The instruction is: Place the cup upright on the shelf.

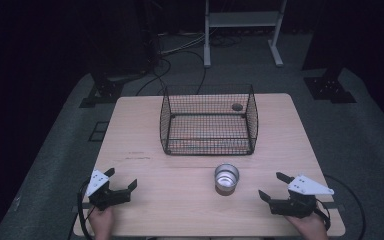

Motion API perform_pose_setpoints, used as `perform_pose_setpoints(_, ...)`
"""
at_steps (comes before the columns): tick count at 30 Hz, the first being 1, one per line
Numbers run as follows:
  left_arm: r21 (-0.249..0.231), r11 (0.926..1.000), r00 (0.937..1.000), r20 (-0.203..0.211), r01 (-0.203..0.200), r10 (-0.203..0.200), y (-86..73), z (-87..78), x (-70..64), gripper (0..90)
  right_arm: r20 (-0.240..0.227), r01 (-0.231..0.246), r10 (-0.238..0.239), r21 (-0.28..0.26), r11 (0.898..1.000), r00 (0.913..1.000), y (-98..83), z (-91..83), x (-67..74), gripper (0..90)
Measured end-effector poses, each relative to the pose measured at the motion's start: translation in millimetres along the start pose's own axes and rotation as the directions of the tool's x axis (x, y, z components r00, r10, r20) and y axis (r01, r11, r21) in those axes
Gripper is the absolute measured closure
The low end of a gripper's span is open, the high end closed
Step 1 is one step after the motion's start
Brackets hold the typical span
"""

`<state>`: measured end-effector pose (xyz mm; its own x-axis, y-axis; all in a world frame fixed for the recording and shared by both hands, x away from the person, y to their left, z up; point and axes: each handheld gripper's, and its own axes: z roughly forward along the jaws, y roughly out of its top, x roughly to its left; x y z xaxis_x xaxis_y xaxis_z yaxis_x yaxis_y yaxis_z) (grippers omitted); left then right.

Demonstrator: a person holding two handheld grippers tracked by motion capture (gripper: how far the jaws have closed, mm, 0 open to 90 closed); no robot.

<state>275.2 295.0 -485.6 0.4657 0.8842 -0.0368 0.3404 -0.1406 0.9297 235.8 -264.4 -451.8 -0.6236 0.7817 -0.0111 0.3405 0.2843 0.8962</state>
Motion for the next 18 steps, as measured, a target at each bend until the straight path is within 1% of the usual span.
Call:
perform_pose_setpoints(2, 0.000, 1.0000, 1.0000, 0.000, 0.000, 0.000, 0.0, 0.0, 0.0, 0.0, -0.004, 0.001, -0.001, 0.003, 1.000, 1.0000, 0.3, 0.3, 1.5, 13.3)
perform_pose_setpoints(3, -0.001, 1.0000, 1.0000, 0.000, -0.001, 0.001, 0.0, -0.1, 0.0, 0.0, -0.014, 0.009, -0.009, 0.005, 1.000, 0.9999, 0.7, 1.5, 4.7, 13.4)
perform_pose_setpoints(4, -0.001, 1.0000, 1.0000, 0.000, -0.001, 0.001, 0.0, -0.1, 0.0, 0.0, -0.014, 0.009, -0.009, 0.005, 1.000, 0.9999, 0.7, 1.5, 4.7, 13.4)
perform_pose_setpoints(5, -0.001, 1.0000, 1.0000, 0.001, -0.001, 0.001, 0.0, -0.1, 0.0, 0.0, -0.022, 0.017, -0.017, 0.012, 1.000, 0.9996, 1.3, 2.8, 8.9, 13.3)
perform_pose_setpoints(7, 0.000, 1.0000, 1.0000, 0.001, -0.001, 0.001, 0.0, -0.1, 0.0, 0.0, -0.026, 0.025, -0.025, 0.013, 1.000, 0.9993, 1.7, 3.8, 10.8, 13.3)
perform_pose_setpoints(8, 0.000, 1.0000, 1.0000, 0.001, -0.001, 0.001, 0.0, -0.1, -0.1, 0.0, -0.036, 0.035, -0.034, 0.021, 0.999, 0.9988, 2.5, 6.1, 14.6, 13.3)
perform_pose_setpoints(9, 0.000, 1.0000, 1.0000, 0.001, -0.002, 0.002, 0.0, -0.1, -0.2, 0.0, -0.046, 0.038, -0.037, 0.028, 0.999, 0.9983, 3.0, 7.5, 16.2, 13.3)
perform_pose_setpoints(10, 0.000, 1.0000, 1.0000, 0.001, -0.002, 0.002, 0.0, -0.1, -0.2, 0.0, -0.046, 0.038, -0.037, 0.028, 0.999, 0.9983, 3.0, 7.5, 16.2, 13.3)
perform_pose_setpoints(12, 0.000, 1.0000, 1.0000, 0.001, -0.001, 0.001, 0.0, -0.3, 0.1, 0.0, -0.071, 0.047, -0.044, 0.041, 0.998, 0.9965, 4.3, 12.7, 20.4, 13.1)
perform_pose_setpoints(17, -0.001, 1.0000, 1.0000, 0.001, 0.000, 0.000, 0.0, -0.4, 0.1, 0.0, -0.094, 0.061, -0.055, 0.065, 0.996, 0.9941, 6.6, 22.1, 29.6, 12.5)
perform_pose_setpoints(18, -0.001, 1.0000, 1.0000, 0.001, 0.000, 0.000, 0.0, -0.4, 0.1, 0.0, -0.094, 0.061, -0.055, 0.065, 0.996, 0.9941, 6.6, 22.1, 29.6, 12.5)
